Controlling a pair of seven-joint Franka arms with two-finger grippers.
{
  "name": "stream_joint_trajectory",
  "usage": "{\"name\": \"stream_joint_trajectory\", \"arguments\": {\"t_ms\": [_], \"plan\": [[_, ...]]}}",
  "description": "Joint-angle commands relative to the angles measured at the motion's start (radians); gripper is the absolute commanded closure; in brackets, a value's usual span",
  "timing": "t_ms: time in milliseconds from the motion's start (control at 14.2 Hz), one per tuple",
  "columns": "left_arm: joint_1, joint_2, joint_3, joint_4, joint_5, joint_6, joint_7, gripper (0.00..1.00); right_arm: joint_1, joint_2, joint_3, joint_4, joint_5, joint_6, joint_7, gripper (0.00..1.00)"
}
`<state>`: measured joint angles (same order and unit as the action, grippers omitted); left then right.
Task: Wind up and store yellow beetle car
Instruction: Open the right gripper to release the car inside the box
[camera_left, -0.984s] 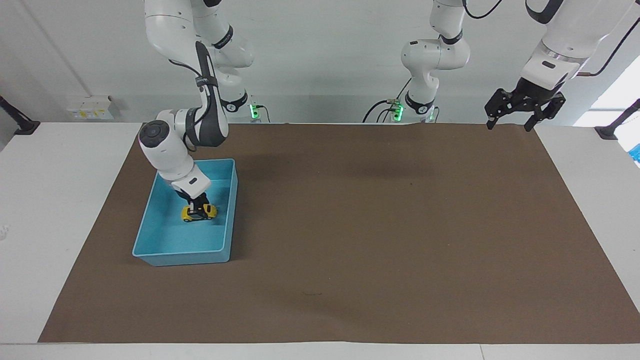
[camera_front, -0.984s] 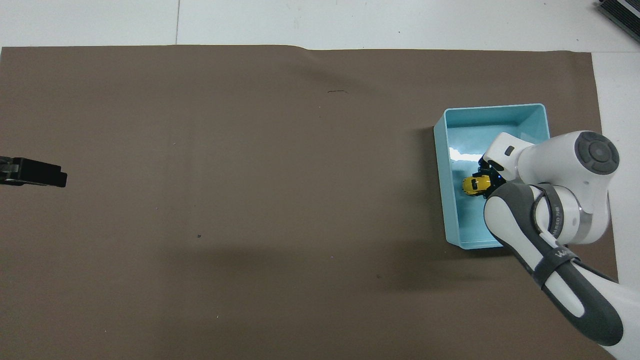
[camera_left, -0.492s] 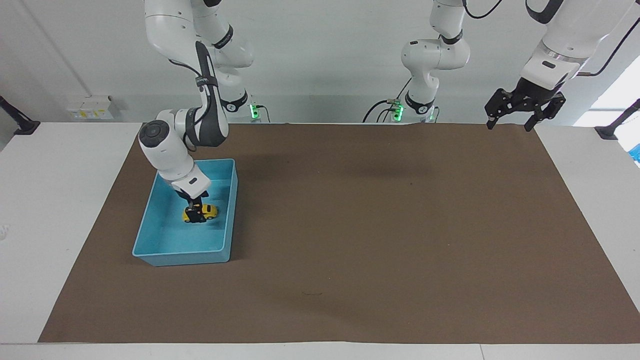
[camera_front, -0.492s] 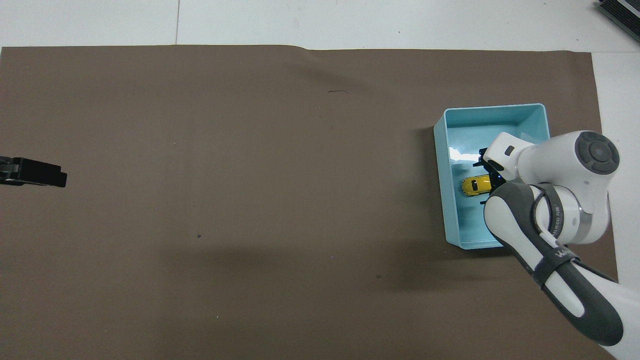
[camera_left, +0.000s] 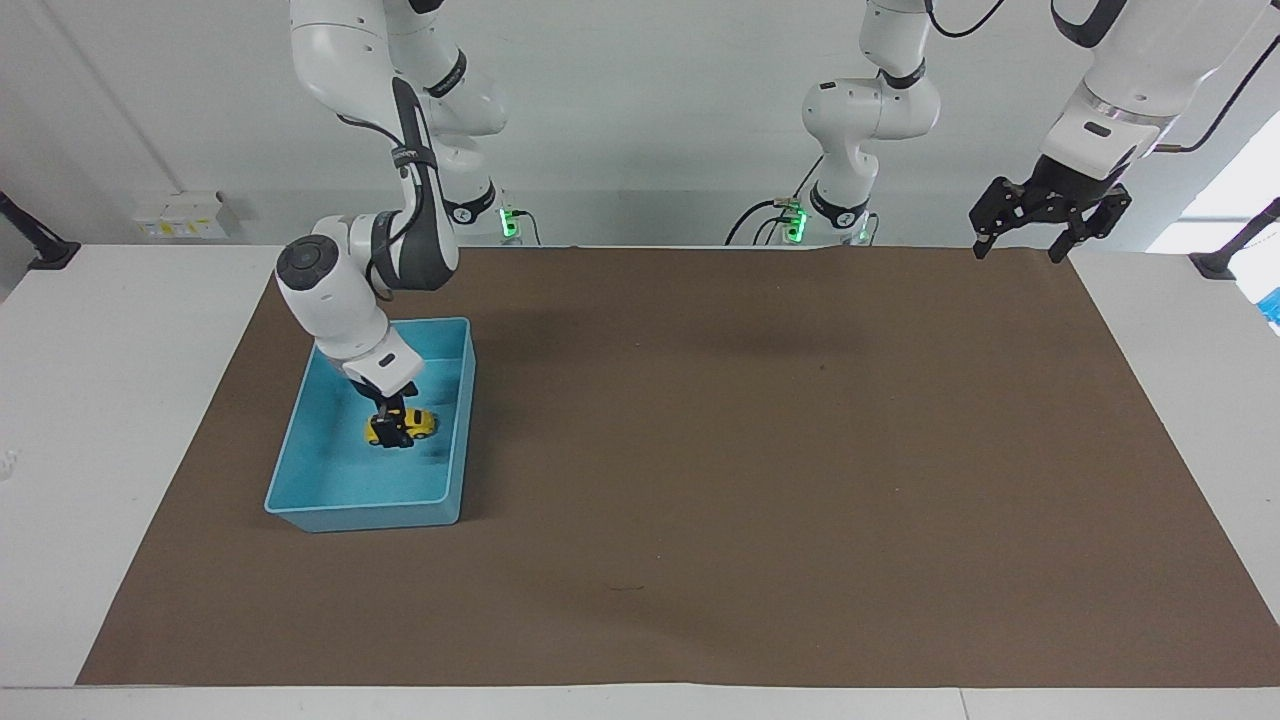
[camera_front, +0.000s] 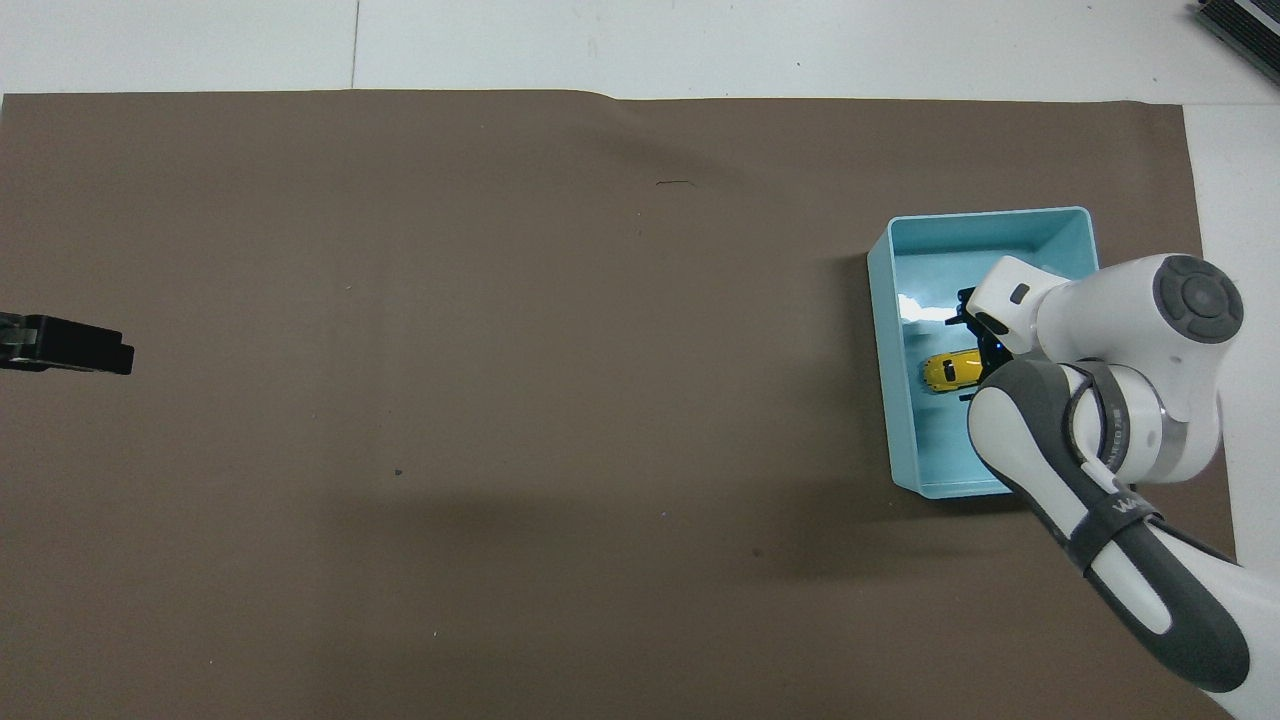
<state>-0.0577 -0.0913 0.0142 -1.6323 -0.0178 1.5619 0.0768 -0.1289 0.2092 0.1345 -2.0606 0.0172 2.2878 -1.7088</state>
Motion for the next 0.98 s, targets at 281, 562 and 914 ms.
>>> {"name": "stream_joint_trajectory", "arguments": {"t_ms": [281, 562, 914], "plan": [[0.004, -0.013, -0.003, -0.008, 0.013, -0.006, -0.008, 0.0, -0.011, -0.013, 0.005, 0.161, 0.009, -0.201, 0.012, 0.0], [0.004, -0.013, -0.003, -0.008, 0.013, -0.006, -0.008, 0.0, -0.02, -0.033, -0.001, 0.204, 0.012, -0.274, 0.012, 0.0], [0.004, -0.013, -0.003, -0.008, 0.013, -0.006, -0.008, 0.0, -0.051, -0.051, -0.004, 0.258, 0.012, -0.333, 0.012, 0.0]]}}
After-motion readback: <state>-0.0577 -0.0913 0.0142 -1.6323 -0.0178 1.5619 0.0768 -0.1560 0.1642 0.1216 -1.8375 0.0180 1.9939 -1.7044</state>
